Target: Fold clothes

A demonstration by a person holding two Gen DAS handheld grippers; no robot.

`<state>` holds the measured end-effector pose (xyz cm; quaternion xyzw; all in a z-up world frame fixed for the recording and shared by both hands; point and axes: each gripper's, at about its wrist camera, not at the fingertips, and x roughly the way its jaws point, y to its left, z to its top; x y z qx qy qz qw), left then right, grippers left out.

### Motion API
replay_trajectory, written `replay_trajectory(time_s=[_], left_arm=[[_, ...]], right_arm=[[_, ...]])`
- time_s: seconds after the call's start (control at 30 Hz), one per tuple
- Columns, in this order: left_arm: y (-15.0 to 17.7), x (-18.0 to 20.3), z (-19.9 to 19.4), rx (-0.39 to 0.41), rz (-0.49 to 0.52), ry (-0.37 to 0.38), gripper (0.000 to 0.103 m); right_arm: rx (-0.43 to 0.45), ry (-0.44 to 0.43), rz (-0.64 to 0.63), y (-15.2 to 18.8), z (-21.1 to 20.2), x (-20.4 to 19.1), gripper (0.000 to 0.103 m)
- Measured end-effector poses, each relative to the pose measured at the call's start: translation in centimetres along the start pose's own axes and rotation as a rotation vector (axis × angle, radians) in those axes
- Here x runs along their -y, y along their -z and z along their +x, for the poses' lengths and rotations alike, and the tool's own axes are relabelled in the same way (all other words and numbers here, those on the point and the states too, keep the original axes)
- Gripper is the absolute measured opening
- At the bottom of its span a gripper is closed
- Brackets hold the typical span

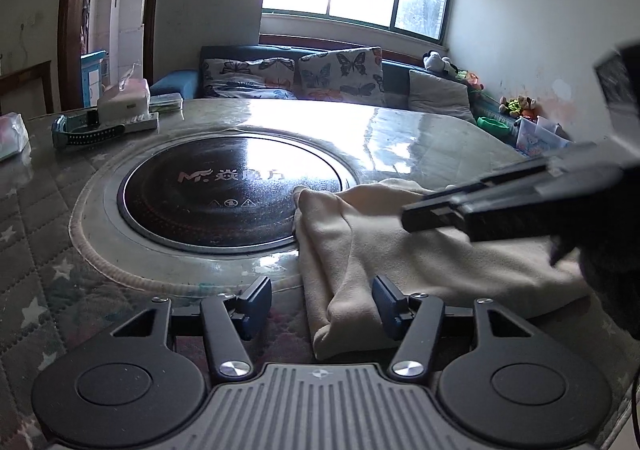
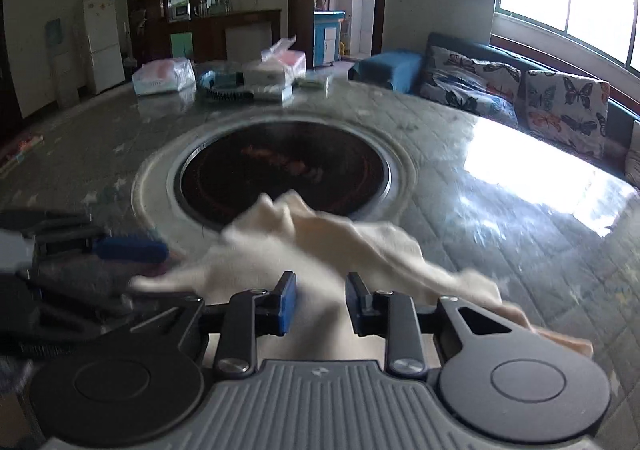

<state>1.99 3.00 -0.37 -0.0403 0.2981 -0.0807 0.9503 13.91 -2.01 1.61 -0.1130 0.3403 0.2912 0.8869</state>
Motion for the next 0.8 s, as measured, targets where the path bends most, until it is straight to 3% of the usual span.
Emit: replay_trajectory(time_s=[0.2,0.4,0.63,0.8], left_arm=[[0.1,-0.1,-0.1,0.002,-0.004,0.008,0.060],[0.0,-0.2,0.0,0.002,-0.009,0.013,0.061],[0.0,-0.3,-0.1,0.003,-0.019,0.015,0.062],[0.0,-0.4,-0.1,0.004,-0.021,0.012,0.063]], right_arm=[[-0.034,-0.016,0.036,-2.1,3.0,0.6,0.018],[-0.055,0.031,0.003,-3.4,5.0,0.2,0.014],[-0.019,-0.034,-0.056,-3.7,3.2,-0.9,0.014],[-0.043,-0.059,-0.107,-4.2,5.0,-2.2,0.015]])
